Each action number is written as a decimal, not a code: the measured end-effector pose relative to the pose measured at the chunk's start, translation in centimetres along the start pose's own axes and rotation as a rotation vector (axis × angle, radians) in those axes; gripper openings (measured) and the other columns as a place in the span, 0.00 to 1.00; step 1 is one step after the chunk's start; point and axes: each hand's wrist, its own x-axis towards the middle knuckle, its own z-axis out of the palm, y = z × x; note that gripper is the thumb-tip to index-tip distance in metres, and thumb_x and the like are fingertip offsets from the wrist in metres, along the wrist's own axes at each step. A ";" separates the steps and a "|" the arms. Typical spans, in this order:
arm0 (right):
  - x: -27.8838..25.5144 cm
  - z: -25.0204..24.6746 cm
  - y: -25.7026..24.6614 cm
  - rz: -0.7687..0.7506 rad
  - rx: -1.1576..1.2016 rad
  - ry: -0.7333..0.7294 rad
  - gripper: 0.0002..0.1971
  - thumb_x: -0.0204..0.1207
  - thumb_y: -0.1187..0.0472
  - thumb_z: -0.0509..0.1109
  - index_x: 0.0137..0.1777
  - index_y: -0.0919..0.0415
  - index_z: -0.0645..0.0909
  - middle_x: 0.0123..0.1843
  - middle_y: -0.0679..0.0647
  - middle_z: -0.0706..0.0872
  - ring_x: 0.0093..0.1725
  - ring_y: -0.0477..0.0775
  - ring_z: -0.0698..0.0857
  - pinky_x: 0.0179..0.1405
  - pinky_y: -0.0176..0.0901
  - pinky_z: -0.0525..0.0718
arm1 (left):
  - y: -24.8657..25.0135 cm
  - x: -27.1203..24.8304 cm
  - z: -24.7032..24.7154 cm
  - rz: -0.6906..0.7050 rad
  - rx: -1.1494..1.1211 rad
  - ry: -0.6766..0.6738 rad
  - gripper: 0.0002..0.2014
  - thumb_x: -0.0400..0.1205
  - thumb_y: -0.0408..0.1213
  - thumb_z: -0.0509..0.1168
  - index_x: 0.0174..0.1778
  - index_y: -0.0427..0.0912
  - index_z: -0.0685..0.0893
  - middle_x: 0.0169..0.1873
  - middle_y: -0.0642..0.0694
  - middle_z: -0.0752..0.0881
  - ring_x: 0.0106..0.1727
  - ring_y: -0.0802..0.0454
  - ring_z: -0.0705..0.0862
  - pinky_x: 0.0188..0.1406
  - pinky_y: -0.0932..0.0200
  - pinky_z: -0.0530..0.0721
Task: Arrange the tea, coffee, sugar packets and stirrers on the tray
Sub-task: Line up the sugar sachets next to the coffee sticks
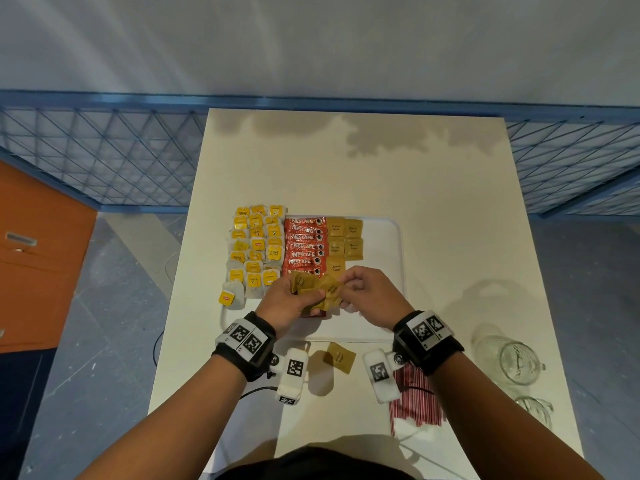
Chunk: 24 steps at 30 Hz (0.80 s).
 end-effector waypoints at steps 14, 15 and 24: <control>0.4 -0.7 -1.2 -0.142 0.024 0.080 0.12 0.85 0.63 0.69 0.66 0.52 0.85 0.46 0.48 0.86 0.37 0.47 0.87 0.43 0.41 0.88 | 0.3 0.3 0.2 -0.038 0.033 -0.015 0.09 0.82 0.34 0.73 0.57 0.39 0.86 0.51 0.37 0.92 0.47 0.43 0.91 0.42 0.49 0.91; 0.4 -0.7 -1.2 -0.132 0.080 0.101 0.14 0.84 0.63 0.71 0.67 0.55 0.84 0.46 0.50 0.86 0.38 0.48 0.88 0.43 0.42 0.88 | 0.4 0.3 0.2 -0.038 0.013 -0.003 0.08 0.82 0.33 0.73 0.56 0.39 0.86 0.50 0.38 0.93 0.46 0.44 0.91 0.40 0.51 0.90; 0.1 0.0 -0.5 -0.009 0.099 0.134 0.10 0.83 0.59 0.73 0.50 0.69 0.87 0.39 0.61 0.90 0.27 0.37 0.84 0.28 0.28 0.79 | 0.3 0.5 0.7 -0.063 -0.096 0.062 0.06 0.82 0.34 0.73 0.54 0.39 0.86 0.48 0.40 0.92 0.47 0.46 0.91 0.38 0.57 0.90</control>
